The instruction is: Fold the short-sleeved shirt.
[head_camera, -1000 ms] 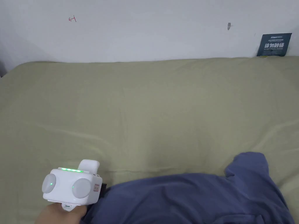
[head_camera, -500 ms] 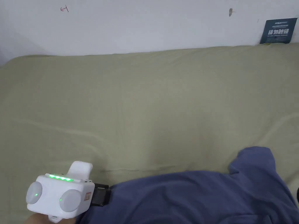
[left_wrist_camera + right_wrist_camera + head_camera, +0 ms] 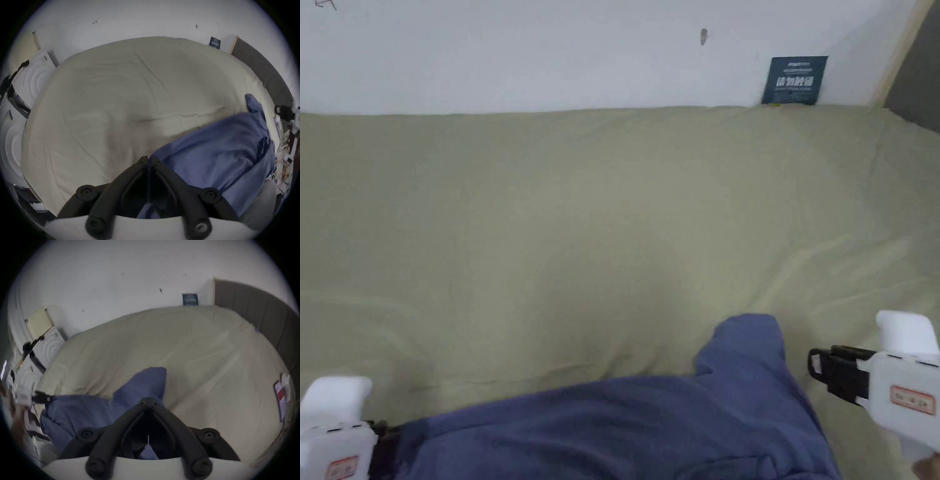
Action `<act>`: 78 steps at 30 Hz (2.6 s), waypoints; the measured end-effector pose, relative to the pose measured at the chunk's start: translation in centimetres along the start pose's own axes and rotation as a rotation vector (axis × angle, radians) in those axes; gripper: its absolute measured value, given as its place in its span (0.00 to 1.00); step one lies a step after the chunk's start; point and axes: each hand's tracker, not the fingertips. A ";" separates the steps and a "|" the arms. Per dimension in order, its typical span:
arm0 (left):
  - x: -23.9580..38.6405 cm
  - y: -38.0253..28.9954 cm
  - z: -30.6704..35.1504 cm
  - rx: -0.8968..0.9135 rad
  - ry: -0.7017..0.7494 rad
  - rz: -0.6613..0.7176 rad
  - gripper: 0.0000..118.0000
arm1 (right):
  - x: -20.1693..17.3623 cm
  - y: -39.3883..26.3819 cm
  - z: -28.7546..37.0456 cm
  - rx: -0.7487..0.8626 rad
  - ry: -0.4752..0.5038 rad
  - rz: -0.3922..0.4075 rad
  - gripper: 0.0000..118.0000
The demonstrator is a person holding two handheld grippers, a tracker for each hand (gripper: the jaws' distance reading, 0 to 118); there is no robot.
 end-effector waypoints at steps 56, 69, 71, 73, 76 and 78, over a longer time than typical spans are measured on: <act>-6.5 -12.3 9.1 0.012 -0.219 0.065 0.00 | -2.8 -12.4 11.5 -0.173 0.114 0.279 0.01; -6.2 -15.1 7.4 0.052 -0.164 0.157 0.52 | -3.6 -15.1 8.8 -0.238 0.040 0.301 0.61; -7.1 -15.2 8.6 0.125 -0.111 0.201 0.86 | -4.4 -14.2 10.5 -0.174 -0.042 0.329 0.78; -7.6 -15.2 11.5 0.267 -0.136 0.254 0.99 | -5.4 -12.6 13.3 -0.023 -0.085 0.322 0.82; -7.4 -14.7 15.5 0.403 -0.113 0.321 0.99 | -6.9 -10.1 18.1 0.196 -0.085 0.201 0.82; -6.1 -14.2 17.4 0.453 -0.103 0.317 0.99 | -7.9 -8.7 20.4 0.296 -0.034 0.131 0.81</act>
